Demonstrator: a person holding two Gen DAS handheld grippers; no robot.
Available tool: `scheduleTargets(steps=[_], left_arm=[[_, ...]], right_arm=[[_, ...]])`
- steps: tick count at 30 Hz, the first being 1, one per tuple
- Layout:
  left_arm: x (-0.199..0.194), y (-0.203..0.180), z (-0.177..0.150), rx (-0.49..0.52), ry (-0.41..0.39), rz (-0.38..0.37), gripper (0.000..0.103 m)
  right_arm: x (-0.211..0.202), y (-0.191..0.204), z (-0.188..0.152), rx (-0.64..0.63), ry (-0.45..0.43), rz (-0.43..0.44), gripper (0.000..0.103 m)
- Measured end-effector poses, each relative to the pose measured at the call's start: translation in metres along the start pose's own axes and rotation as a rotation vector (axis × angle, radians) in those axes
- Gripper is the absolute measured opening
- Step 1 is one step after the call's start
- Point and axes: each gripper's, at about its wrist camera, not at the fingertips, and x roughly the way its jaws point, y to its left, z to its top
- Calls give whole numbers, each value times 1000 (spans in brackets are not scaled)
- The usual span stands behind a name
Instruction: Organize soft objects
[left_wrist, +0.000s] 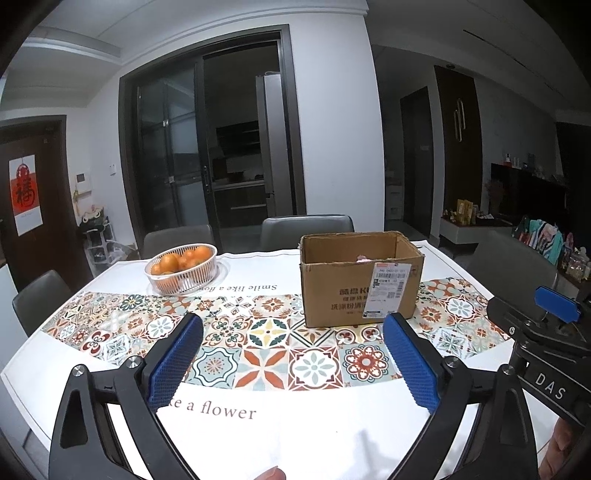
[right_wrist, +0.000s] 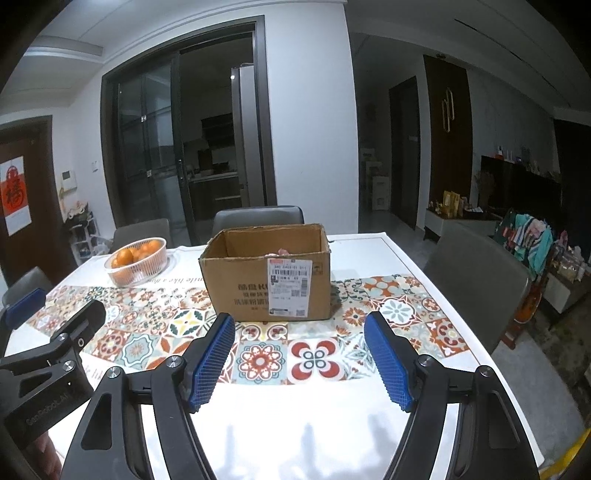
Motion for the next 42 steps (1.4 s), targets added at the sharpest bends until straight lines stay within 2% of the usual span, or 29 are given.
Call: scheduleTargets(steps=[22,42], left_arm=[[-29,-6,-12,23,-26,7,103],[-31,-6,-12,21,-30,8,103]], right_arm=[[-24,-11,-15,24,-15,-11,74],[-30,-11,-17,21,-11,-14,74]])
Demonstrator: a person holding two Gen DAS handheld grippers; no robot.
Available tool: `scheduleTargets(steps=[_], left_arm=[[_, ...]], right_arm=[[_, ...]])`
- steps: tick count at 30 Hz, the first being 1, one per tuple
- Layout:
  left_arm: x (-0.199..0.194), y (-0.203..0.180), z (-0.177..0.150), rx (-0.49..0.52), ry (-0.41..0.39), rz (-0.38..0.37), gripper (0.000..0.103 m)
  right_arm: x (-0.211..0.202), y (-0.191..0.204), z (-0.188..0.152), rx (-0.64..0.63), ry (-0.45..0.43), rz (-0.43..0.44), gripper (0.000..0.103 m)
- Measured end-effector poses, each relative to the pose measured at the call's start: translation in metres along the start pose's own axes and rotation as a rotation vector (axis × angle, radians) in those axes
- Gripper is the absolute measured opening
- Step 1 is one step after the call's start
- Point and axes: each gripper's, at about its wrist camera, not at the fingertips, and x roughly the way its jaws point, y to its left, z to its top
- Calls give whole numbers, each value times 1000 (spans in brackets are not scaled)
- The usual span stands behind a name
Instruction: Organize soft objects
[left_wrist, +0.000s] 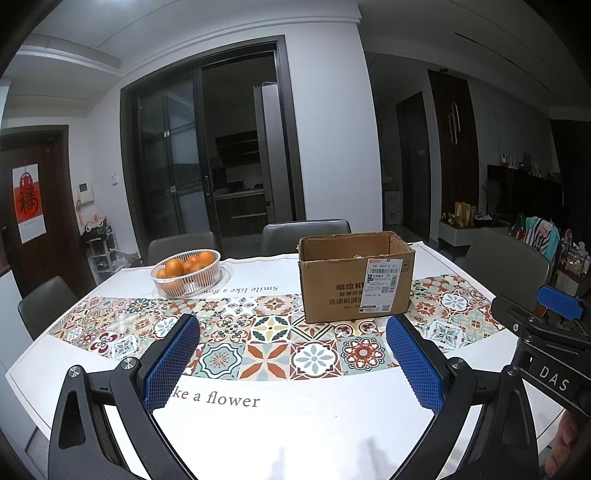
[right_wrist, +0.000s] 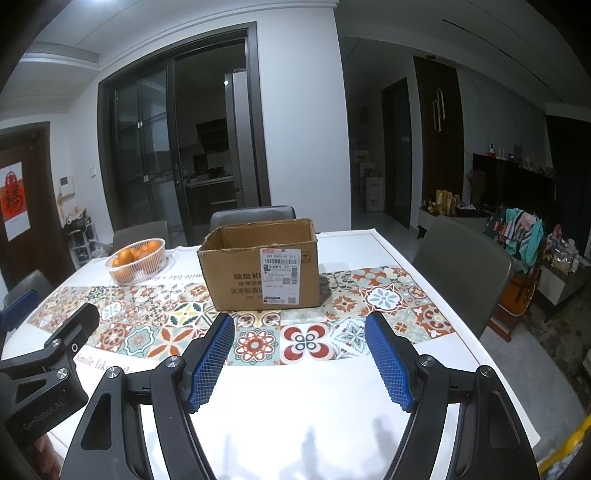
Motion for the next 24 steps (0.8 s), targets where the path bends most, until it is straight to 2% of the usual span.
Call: scheduleTargets(steps=[24], left_arm=[[-5,2,2,-4,-13,8,103]], right_arm=[[-2,1,-1,0,1,0,74]])
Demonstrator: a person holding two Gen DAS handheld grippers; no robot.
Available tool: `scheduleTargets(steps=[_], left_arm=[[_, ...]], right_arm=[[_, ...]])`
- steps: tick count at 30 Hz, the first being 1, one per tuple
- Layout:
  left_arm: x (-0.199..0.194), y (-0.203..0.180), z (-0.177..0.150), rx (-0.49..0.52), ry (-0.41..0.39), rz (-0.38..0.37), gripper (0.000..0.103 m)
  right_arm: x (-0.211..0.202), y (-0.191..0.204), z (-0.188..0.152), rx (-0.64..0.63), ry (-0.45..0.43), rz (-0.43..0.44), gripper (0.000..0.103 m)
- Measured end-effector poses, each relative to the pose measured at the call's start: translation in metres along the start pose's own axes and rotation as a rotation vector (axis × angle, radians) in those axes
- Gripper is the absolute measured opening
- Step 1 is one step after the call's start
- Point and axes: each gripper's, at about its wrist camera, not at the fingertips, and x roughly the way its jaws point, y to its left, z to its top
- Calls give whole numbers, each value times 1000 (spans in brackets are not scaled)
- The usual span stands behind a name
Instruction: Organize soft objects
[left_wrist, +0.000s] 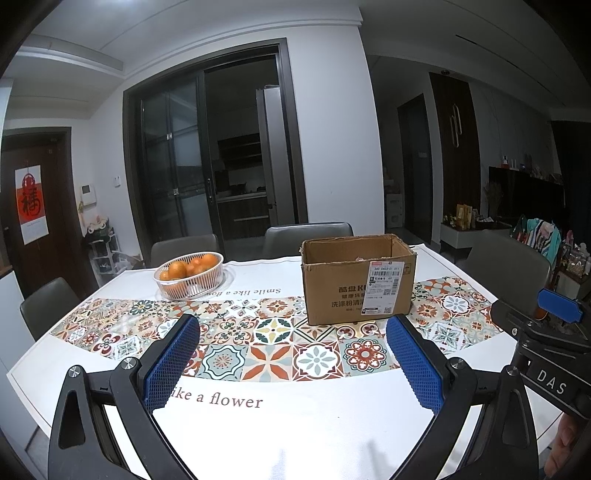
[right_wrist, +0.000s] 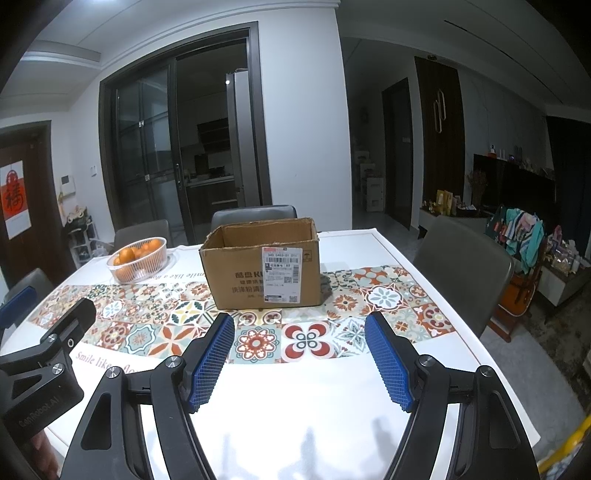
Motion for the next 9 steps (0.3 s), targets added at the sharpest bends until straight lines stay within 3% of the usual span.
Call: scheduleTargets(steps=[9], left_arm=[[-1,1,0,-2,-4,2,103]], right_arm=[[-3,2,-1,0,1,1,74]])
